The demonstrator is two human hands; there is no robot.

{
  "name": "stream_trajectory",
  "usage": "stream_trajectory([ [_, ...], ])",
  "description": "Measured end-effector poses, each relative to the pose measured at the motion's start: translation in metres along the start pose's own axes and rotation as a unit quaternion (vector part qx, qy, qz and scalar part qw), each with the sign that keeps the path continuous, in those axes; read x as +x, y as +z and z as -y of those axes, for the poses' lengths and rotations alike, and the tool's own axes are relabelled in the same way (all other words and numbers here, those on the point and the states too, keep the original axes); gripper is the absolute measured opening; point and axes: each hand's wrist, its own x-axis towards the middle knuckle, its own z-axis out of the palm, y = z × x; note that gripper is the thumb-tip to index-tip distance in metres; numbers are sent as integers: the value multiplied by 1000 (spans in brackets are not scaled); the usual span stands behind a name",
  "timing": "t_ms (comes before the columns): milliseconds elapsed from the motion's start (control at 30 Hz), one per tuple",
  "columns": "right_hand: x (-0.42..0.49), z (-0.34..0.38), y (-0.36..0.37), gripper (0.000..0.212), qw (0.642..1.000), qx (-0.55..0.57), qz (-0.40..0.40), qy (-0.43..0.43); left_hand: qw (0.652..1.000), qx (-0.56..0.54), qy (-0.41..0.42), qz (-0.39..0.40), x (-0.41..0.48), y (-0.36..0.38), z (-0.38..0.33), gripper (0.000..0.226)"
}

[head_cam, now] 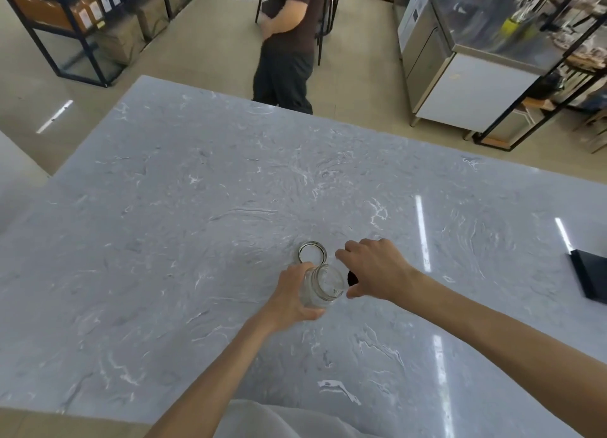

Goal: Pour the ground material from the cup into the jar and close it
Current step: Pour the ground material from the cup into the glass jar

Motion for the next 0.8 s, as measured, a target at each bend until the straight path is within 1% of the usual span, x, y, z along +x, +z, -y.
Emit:
stream_trajectory([
  [133, 8, 5, -9, 55, 999, -32, 24, -18, 999, 21, -9, 26, 1, 2, -2, 83],
  [233, 10, 5, -9, 53, 998, -44, 37, -22, 999, 34, -21, 25, 2, 6, -7, 86],
  [400, 8, 2, -2, 53, 998, -46, 37, -13, 997, 38, -58, 32, 2, 9, -14, 88],
  [500, 8, 3, 2, 54, 998, -55, 31, -3, 996, 42, -66, 33, 4, 8, -18, 87],
  [667, 10, 10, 7, 49, 996, -88, 34, -1, 995, 56, -76, 32, 5, 9, -26, 87],
  [800, 15, 3, 3, 49, 996, -83, 42, -2, 994, 55, -87, 35, 5, 7, -28, 86],
])
